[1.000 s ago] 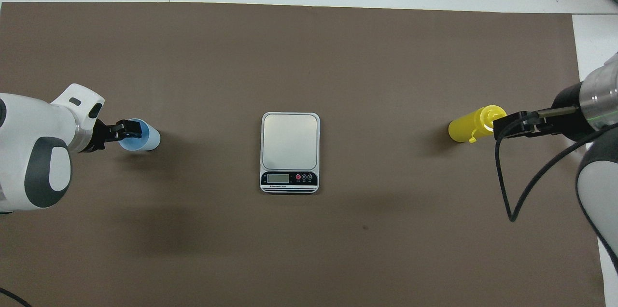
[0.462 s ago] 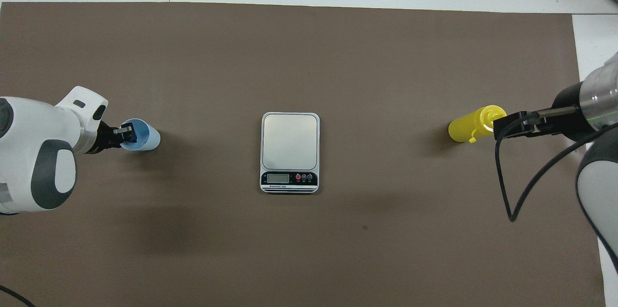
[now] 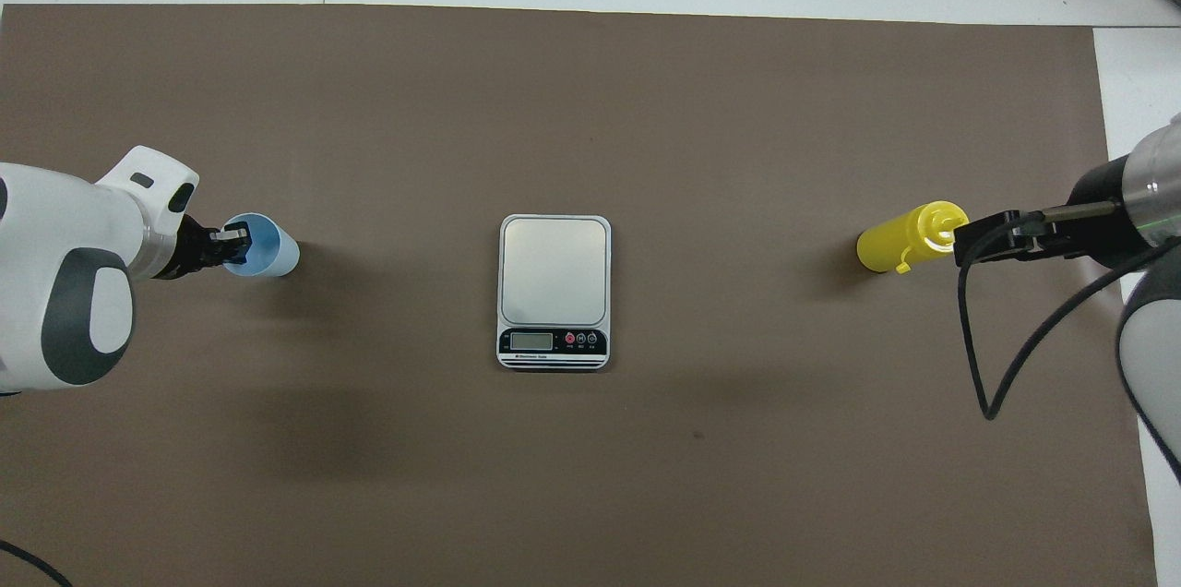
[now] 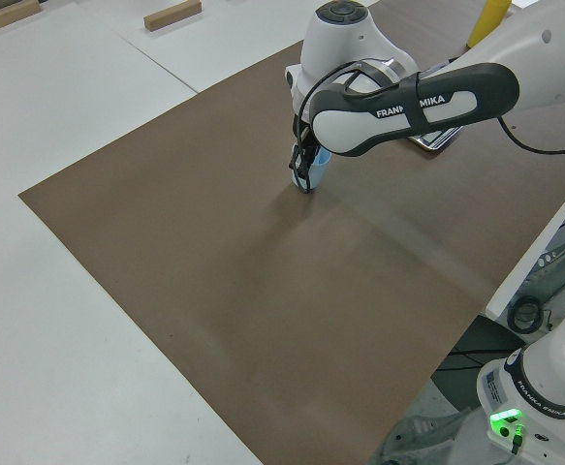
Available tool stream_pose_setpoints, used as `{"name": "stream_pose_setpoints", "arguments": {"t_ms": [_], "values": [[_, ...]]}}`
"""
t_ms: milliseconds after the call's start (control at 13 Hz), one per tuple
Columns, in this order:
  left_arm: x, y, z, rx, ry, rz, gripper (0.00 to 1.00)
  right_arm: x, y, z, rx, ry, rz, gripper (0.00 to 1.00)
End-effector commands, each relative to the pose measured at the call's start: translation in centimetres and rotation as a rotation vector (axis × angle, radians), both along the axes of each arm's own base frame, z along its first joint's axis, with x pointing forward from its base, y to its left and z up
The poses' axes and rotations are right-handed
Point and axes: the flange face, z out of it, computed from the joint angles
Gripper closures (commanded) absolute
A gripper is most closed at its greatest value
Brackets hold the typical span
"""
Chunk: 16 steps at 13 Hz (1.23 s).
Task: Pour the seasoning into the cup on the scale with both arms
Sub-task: 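Carry the cup with the left gripper onto the scale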
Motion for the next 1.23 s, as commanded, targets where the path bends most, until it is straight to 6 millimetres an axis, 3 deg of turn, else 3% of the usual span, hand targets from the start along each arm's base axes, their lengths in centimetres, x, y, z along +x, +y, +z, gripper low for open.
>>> {"name": "stream_pose_setpoints", "arguments": {"t_ms": [0,308,462,846,1000,1154], "values": [[2.7,-1.2,4.6,0.002,0.015,-0.026,1.0,-0.8,-0.4,0.0,0.021,-0.002,0.015,0.0],[5.0,-5.8,10.7,-0.01,0.041,-0.088,1.0,-0.8,-0.4,0.0,0.023,-0.003,0.009,0.0],[5.1,-10.0,11.8,-0.013,0.048,-0.087,1.0,-0.8,-0.4,0.0,0.021,-0.003,0.013,0.0],[2.2,-22.6,11.8,-0.029,0.002,-0.088,1.0,-0.8,-0.4,0.1,0.023,-0.005,0.008,0.0],[0.7,-26.7,10.9,-0.039,-0.012,-0.074,1.0,-0.8,-0.4,0.1,0.021,-0.005,0.009,0.0],[-0.4,-31.1,8.7,-0.028,-0.026,-0.057,1.0,-0.8,-0.4,0.1,0.023,-0.005,0.008,0.0]]}}
